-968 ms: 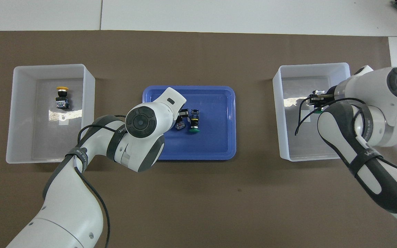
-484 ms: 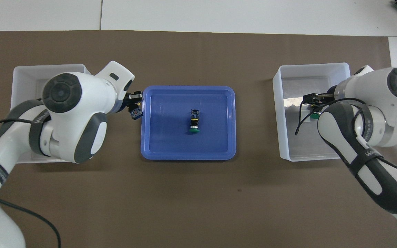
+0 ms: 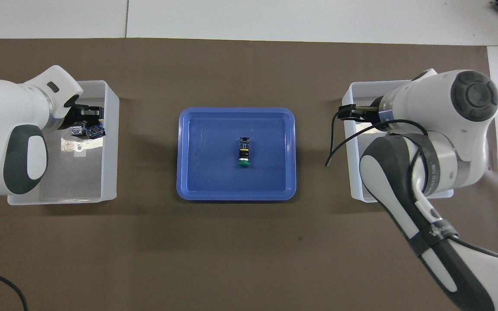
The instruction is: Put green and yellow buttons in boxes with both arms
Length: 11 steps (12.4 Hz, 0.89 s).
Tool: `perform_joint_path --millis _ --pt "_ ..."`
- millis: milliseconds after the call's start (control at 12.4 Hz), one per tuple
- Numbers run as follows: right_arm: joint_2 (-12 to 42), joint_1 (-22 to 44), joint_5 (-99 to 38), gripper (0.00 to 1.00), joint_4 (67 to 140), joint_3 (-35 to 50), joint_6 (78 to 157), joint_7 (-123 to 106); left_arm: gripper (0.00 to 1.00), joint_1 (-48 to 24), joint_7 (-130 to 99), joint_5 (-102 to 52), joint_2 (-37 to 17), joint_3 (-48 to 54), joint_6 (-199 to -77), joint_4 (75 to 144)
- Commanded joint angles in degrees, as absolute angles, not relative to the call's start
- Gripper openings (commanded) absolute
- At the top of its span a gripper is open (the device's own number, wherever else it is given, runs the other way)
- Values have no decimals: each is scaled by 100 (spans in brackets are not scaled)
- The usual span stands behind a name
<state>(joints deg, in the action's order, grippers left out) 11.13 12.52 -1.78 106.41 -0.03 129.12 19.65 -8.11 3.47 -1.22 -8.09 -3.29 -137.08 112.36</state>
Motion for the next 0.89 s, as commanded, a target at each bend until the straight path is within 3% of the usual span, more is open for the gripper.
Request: perform_joint_path --millis 0,484,565,645,726,806 --pt "1212 1913 -220 100 10617 0 13042 2906 0 -406 1385 -62 -913 -255 -14167 11408" --pt "1950 3083 -141 100 10696 -9 14009 3928 0 -202 1634 -62 -1169 -255 -14502 11785" --pt "2169 3268 -132 100 10696 -9 14306 4094 13 -211 1704 -62 -1169 -246 -14502 11891" --pt "2362 3383 -62 100 10679 -17 14500 4191 44 -246 1731 -62 -1169 -246 -14467 11909" --pt "2486 3419 182 100 10670 -9 14580 4201 84 -281 1731 -53 -1169 -246 -14458 11909" --pt "2505 3419 315 100 10679 -9 14607 4262 88 -281 1723 -61 -1178 -255 -14449 11892"
